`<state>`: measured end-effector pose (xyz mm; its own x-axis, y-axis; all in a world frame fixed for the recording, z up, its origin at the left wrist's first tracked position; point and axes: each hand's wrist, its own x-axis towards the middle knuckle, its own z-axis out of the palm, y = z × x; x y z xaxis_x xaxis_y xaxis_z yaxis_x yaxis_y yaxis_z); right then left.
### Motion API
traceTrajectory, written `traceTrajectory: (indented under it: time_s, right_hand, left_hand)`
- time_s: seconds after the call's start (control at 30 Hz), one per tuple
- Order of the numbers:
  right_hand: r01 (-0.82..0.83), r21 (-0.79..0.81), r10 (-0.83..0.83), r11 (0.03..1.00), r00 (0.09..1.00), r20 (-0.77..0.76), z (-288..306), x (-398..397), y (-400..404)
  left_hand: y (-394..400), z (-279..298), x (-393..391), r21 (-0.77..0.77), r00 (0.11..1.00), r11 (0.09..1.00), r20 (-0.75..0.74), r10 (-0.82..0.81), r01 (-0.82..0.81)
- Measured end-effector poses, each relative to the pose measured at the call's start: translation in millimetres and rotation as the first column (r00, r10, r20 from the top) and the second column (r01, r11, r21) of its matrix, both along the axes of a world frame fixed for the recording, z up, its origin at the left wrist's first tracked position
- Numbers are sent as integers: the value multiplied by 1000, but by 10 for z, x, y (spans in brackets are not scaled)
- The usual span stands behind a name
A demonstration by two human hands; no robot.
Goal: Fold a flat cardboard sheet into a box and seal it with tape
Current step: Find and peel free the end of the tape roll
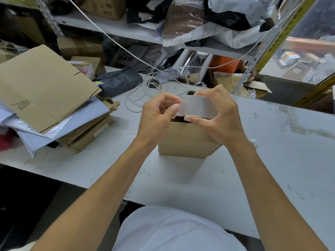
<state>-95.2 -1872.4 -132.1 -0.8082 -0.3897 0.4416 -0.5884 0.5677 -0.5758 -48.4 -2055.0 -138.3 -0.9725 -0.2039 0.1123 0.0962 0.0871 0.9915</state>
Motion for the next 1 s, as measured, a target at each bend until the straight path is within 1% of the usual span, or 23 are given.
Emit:
traceTrajectory:
  time_s: [0.13,0.23,0.33,0.43,0.5,0.57,0.63,0.8,0.9,1.0]
  right_hand:
    - [55,-59,-57,997,998,-29,20,10,-28]
    - [101,8,-100,995,994,-52,25,-29,3]
    - [102,82,-96,991,993,-69,30,-51,41]
    - [95,95,-87,991,993,-84,55,-29,44]
    - [95,93,-86,991,992,-97,91,-12,34]
    - [104,105,-93,989,990,-108,119,-9,35]
    - [111,114,-99,987,989,-111,135,-13,43]
    - [128,102,-115,987,986,-119,128,-10,48]
    - [129,91,-119,987,987,-108,113,-8,37]
    - [137,102,-126,985,986,-107,98,-10,19]
  left_hand:
    - [38,44,-10,-30,1000,1000,3,0,0]
    - [60,44,15,-75,997,994,19,-74,75]
    - [45,28,9,-85,993,990,43,-108,111]
    - [12,22,-35,-71,989,989,87,-123,130]
    - [8,12,-54,-73,992,992,83,-99,105]
    - [16,-2,-63,-58,996,996,50,-68,71]
    - [37,7,-56,-12,997,998,49,-61,62]
    - [26,56,-65,115,990,985,57,-133,126]
    - [8,84,-50,133,983,976,45,-178,171]
    - [15,85,-31,121,982,976,37,-187,181]
